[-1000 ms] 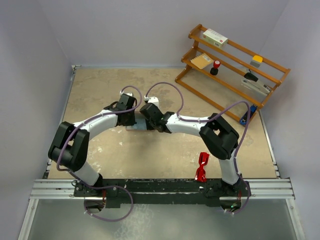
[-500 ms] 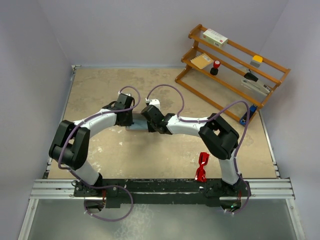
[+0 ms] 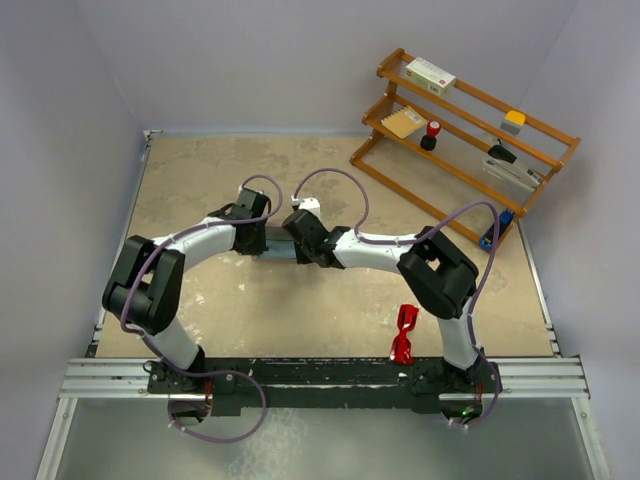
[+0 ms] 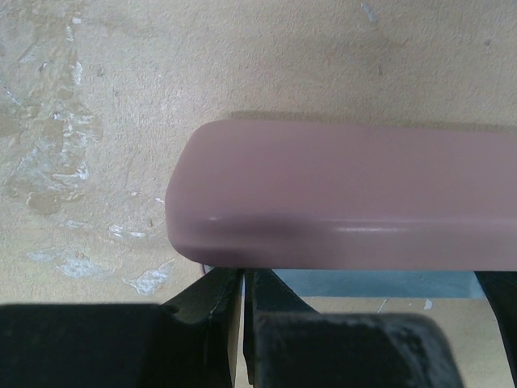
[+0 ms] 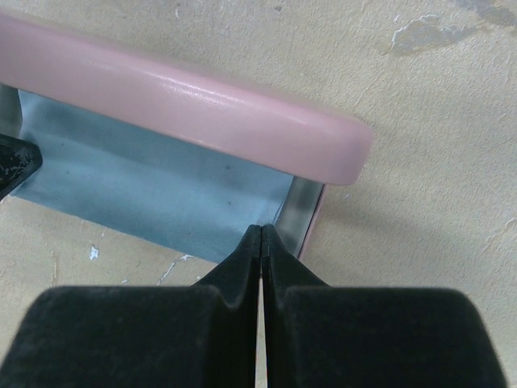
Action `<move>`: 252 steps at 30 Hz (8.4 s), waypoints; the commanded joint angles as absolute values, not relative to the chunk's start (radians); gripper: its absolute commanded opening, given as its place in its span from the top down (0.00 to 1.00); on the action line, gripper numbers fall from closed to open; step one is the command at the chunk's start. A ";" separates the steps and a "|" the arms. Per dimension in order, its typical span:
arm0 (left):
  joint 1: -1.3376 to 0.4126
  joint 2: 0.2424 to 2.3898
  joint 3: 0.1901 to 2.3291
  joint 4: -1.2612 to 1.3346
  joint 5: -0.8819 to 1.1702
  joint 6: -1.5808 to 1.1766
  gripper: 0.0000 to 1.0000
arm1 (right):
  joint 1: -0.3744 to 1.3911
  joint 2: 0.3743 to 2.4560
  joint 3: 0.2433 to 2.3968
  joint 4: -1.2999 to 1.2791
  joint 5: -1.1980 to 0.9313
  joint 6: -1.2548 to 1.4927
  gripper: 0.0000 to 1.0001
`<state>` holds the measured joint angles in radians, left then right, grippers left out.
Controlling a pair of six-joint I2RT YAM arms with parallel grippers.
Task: Organize the sunglasses
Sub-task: Place the glasses cleaning cloth in the sunglasses case, then adjust the sunglasses case at the center of the board, then pick up the sunglasses from the center of the board.
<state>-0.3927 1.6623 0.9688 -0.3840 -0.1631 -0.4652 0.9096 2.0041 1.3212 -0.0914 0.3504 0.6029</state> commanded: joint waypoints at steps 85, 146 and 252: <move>-0.386 1.650 0.915 -0.337 -0.096 -0.546 1.00 | 0.907 2.012 1.279 0.024 0.214 0.599 1.00; -0.368 1.735 1.197 -0.384 -0.148 -0.402 1.00 | 0.907 1.782 1.020 0.150 0.146 0.581 1.00; -0.430 1.516 0.978 -0.342 -0.079 -0.482 1.00 | 0.795 0.799 0.591 -0.911 0.197 1.010 0.60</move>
<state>-0.4267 1.5566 0.9813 -0.3779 -0.0593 -0.4789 0.7864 0.7853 0.6064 -0.9318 0.2169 0.9939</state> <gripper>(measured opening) 0.002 0.392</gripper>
